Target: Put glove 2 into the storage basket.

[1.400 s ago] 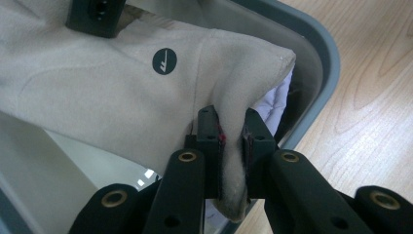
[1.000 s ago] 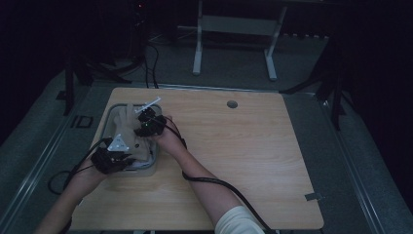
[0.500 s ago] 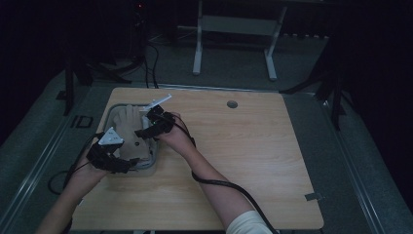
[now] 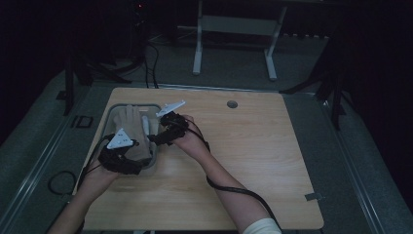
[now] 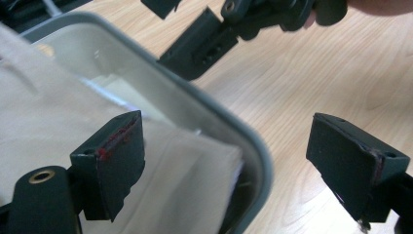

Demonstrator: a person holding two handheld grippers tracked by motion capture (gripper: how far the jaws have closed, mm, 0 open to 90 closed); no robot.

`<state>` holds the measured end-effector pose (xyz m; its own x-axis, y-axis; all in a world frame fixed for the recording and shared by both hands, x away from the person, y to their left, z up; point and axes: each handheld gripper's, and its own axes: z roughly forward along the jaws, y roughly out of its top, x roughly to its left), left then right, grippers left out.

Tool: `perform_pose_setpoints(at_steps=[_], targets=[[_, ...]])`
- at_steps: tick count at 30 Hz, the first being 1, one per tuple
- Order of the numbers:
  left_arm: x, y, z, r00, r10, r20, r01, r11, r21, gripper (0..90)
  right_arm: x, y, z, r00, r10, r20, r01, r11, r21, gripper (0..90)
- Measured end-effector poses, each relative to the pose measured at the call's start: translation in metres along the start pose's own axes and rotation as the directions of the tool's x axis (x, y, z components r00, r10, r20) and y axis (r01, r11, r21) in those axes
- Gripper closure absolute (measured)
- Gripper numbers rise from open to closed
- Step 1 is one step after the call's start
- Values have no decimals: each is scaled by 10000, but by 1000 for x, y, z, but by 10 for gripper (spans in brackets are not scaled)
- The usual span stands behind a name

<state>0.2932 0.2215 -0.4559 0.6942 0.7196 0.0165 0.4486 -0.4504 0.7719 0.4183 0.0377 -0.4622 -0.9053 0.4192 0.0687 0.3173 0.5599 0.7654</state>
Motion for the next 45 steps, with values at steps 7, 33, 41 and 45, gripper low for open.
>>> perform_pose_setpoints(at_steps=[7, 33, 41, 45], targets=[[-18, 9, 10, 9988, 319, 378, -314, 9994, -147, 143, -4, -24, -22, 9999, -32, 141, 33, 10000, -51, 174], [-80, 10, 70, 9710, 1023, 2159, -958, 9946, -406, 142, -15, -111, -55, 9995, 202, 262, -210, 9993, 296, 175], [-89, 3, 87, 9619, 1248, 2433, -1228, 9922, -233, 142, -17, -136, -65, 9992, 145, 385, -147, 9999, 67, 175], [-94, 0, 95, 9562, 1273, 2636, -1255, 9918, -237, 142, -18, -145, -69, 9988, 138, 472, -144, 9998, 105, 174]])
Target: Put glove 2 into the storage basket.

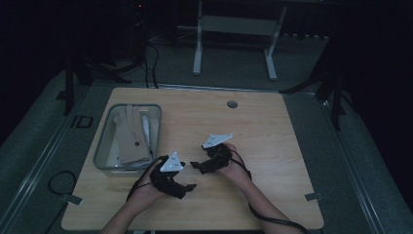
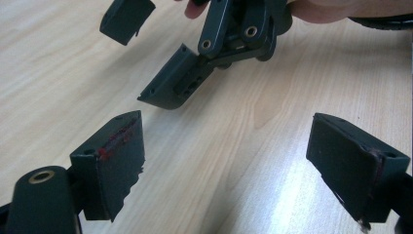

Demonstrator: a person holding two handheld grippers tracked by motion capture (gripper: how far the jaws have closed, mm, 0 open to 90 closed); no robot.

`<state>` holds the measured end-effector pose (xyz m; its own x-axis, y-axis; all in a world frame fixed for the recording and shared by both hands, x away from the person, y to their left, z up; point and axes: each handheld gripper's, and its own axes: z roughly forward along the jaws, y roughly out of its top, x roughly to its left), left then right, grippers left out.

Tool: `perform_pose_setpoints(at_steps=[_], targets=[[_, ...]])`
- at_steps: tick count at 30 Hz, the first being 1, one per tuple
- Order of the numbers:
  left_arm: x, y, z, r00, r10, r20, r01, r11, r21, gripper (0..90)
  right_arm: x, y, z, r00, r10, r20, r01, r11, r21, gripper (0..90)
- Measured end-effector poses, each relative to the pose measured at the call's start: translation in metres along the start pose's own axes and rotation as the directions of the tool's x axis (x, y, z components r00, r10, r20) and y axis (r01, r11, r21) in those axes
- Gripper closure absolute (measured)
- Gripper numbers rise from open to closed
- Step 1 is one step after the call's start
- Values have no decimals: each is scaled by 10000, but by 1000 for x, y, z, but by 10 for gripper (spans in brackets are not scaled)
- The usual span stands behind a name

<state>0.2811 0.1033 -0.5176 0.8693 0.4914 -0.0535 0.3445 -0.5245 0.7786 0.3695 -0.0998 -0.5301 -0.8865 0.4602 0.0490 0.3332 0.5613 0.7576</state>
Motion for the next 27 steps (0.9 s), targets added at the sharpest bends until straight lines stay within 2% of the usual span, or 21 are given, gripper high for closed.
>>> perform_pose_setpoints(at_steps=[12, 19, 27], targets=[[-9, -7, 24, 9985, 36, 545, -38, 10000, 42, 142, -4, -32, -14, 9985, -65, 546, 59, 9999, 101, 169], [-10, -11, 34, 9972, 60, 745, -72, 9999, 152, 142, -8, -43, -18, 9975, 9, 713, -16, 10000, 97, 144], [-10, -10, 36, 9952, -11, 981, 2, 10000, 89, 142, -10, -47, -20, 9969, -66, 789, 61, 10000, 65, 141]])
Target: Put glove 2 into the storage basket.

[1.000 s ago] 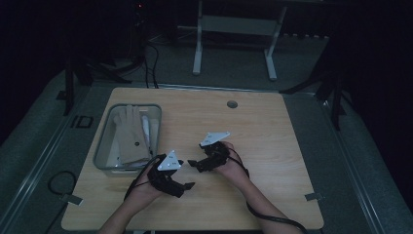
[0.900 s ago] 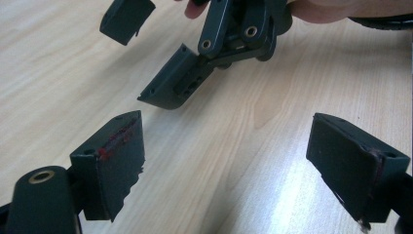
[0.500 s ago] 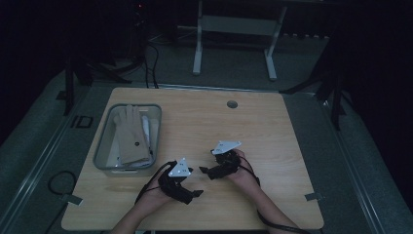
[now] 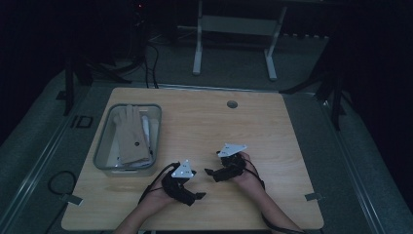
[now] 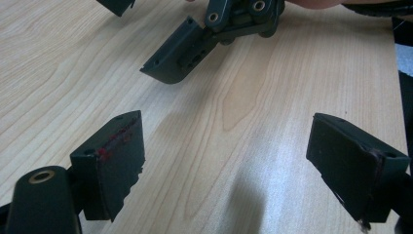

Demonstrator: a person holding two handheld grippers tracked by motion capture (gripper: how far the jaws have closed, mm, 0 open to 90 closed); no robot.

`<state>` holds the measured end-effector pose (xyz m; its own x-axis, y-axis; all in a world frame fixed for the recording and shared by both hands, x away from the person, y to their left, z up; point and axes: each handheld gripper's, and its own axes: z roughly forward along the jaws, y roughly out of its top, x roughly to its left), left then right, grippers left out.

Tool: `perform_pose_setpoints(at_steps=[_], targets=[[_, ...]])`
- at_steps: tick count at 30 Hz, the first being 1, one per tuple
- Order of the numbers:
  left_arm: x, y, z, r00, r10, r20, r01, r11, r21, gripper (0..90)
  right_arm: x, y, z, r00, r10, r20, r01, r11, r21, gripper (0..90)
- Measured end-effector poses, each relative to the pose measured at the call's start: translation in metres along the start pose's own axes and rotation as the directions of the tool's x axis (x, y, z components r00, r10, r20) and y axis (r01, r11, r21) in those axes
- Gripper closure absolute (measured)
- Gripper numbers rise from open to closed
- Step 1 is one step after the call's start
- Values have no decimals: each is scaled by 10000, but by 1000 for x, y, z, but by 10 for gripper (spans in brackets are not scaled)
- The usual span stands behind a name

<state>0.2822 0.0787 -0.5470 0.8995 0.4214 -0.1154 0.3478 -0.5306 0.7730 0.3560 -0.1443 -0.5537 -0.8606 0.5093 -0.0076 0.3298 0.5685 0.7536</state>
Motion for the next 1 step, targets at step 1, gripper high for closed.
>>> perform_pose_setpoints(at_steps=[1], targets=[[0, 0, 0, 10000, -10, -4, 10, 10000, -15, 142, 0, 0, 0, 10000, -28, 33, 28, 10000, 35, 140]])
